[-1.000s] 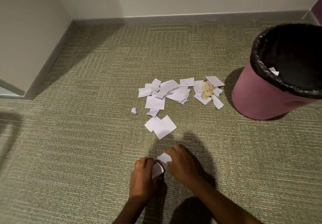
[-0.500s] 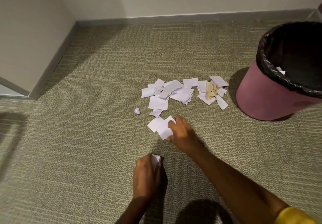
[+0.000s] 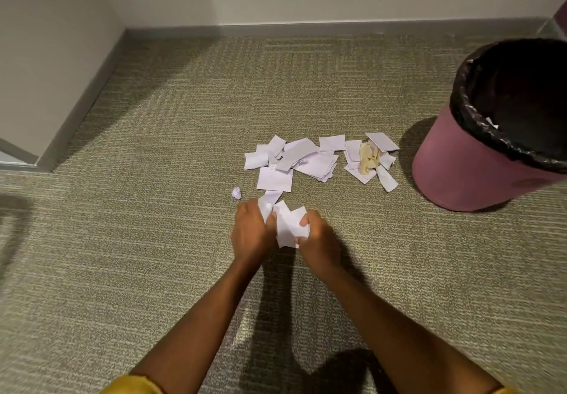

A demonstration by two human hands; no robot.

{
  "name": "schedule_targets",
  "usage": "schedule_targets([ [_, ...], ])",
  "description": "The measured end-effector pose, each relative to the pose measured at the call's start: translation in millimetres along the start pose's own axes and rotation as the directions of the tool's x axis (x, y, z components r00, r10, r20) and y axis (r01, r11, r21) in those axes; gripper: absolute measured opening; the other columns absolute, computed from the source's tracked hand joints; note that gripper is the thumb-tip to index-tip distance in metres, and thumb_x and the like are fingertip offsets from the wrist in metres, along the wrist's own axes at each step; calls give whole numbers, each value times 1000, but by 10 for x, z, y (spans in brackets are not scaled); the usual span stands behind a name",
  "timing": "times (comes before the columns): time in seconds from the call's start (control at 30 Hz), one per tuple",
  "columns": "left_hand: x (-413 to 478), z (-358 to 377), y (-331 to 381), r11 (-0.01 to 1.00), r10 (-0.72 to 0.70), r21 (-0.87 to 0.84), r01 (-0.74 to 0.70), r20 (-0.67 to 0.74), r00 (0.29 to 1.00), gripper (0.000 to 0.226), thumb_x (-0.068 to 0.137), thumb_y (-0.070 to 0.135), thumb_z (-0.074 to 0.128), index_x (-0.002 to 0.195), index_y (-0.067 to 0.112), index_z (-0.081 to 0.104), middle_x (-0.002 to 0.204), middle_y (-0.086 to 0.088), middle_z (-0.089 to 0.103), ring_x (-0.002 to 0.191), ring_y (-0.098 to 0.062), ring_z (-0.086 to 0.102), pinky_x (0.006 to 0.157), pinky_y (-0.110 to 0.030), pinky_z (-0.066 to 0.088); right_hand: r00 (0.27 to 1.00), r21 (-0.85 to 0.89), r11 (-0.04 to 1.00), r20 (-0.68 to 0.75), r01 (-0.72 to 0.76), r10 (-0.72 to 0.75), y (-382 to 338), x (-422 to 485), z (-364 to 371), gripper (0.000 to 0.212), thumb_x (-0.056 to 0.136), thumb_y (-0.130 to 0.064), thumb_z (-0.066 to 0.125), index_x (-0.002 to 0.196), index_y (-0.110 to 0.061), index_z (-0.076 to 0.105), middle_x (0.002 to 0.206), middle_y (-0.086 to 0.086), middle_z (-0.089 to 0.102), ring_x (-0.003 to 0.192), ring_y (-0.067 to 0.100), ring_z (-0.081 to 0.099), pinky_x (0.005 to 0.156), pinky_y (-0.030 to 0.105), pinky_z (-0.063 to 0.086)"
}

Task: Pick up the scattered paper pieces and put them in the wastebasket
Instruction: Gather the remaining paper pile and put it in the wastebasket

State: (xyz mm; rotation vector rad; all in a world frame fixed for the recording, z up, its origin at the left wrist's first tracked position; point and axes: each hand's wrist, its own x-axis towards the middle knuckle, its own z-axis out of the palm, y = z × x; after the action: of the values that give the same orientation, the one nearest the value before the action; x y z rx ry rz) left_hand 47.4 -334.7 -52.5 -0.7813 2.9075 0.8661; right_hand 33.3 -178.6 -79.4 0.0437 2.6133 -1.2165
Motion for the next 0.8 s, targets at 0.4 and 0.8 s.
schedule_targets([
  [0.4,-32,228,-50,998,-23,-63,31,120,993,55,84,53,75,122,20,52,123,0,51,113,-25,57,90,-45,53,984,186,967,57,-176,168,66,6,-211,70,81,-6,83,135,-36,51,99,-4,71,90,25,72,79,43,61],
  [0.8,-146,-141,691,569,-1,-718,400,486,874,36,99,46,73,124,21,73,113,-2,82,93,-22,77,74,-34,57,929,827,433,264,-357,261,-248,7,-1025,28,100,-6,73,128,-8,67,121,15,79,107,35,79,85,58,66],
])
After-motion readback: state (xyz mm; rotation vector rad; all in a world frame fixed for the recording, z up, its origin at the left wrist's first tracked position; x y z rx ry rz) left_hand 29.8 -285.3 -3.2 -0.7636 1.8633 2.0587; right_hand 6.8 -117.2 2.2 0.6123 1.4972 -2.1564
